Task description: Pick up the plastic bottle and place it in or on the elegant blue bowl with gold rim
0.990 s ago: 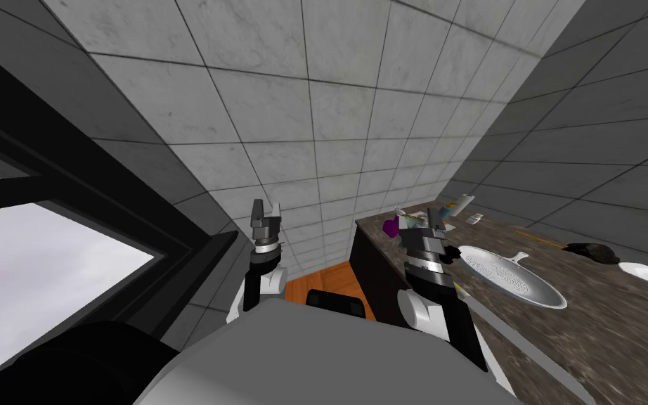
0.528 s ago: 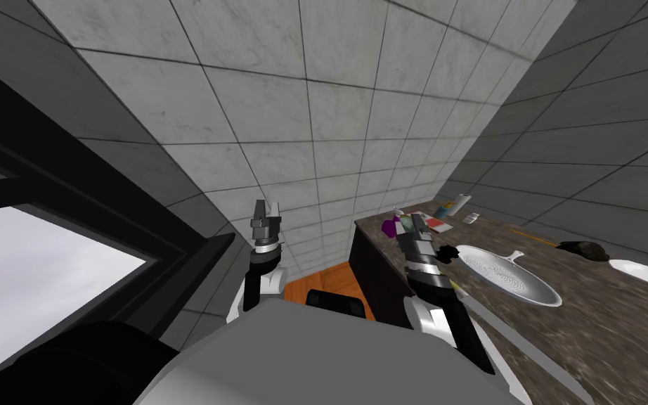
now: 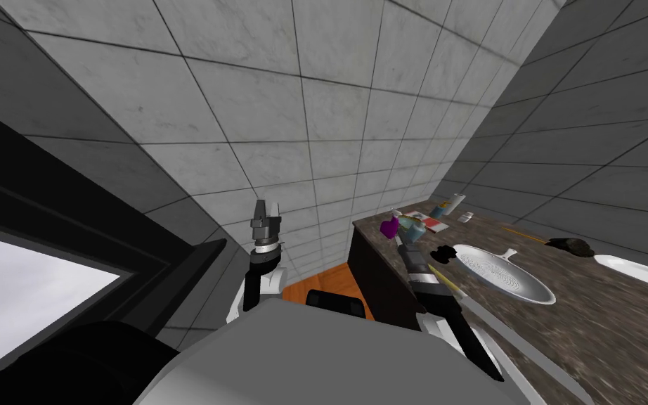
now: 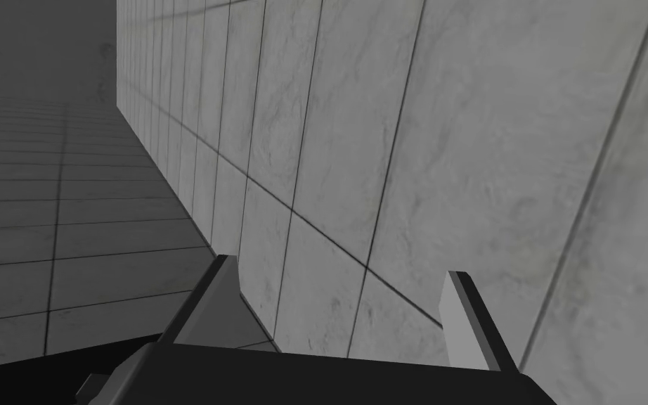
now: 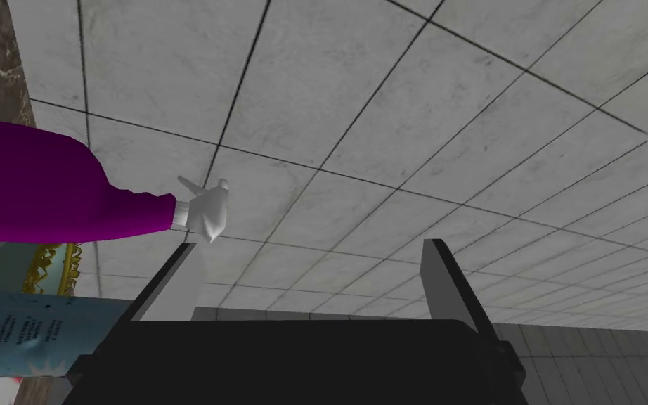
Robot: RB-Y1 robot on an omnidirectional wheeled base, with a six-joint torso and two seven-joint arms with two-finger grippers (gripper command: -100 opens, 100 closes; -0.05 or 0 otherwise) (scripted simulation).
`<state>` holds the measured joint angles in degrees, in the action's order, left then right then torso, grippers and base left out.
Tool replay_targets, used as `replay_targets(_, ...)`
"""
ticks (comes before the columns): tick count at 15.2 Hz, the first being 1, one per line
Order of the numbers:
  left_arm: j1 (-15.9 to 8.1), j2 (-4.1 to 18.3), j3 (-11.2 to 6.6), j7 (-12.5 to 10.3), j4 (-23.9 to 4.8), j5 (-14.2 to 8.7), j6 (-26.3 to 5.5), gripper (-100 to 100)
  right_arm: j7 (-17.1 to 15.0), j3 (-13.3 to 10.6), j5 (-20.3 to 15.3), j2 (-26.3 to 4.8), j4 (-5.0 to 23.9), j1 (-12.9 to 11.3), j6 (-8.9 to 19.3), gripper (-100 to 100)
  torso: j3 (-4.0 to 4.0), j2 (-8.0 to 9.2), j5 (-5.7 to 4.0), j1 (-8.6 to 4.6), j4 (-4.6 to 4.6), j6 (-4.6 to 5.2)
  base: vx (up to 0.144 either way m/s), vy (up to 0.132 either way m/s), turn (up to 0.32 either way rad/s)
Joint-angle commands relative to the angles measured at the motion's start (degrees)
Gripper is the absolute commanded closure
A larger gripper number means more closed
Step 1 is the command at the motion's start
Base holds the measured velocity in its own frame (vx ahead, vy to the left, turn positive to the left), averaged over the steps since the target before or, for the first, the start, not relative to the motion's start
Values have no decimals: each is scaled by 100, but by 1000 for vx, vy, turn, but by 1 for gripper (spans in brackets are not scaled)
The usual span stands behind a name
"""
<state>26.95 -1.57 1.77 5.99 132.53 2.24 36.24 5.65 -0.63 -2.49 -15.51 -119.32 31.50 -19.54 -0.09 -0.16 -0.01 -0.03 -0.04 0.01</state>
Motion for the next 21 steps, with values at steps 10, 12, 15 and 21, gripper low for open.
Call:
replay_targets(10,0,0,0,0,0,0,0,0,1035,228,-846,-849,1072,184,244,-100,-2,-3,0,-2,-1,0,39,-1,-51)
replay_targets(12,0,0,0,0,0,0,0,0,1238,299,-1074,-981,1261,131,285,-100,1,1,0,-3,0,-1,25,-6,-29)
replay_targets(15,0,0,0,0,0,0,0,0,1528,413,-1441,-1125,1504,-14,346,-100,1,1,-1,-4,1,-1,31,-8,-44)
replay_targets(21,0,0,0,0,0,0,0,0,1970,613,-2076,-1245,1804,-370,438,-100,3,4,0,-1,2,-2,25,-5,-31)
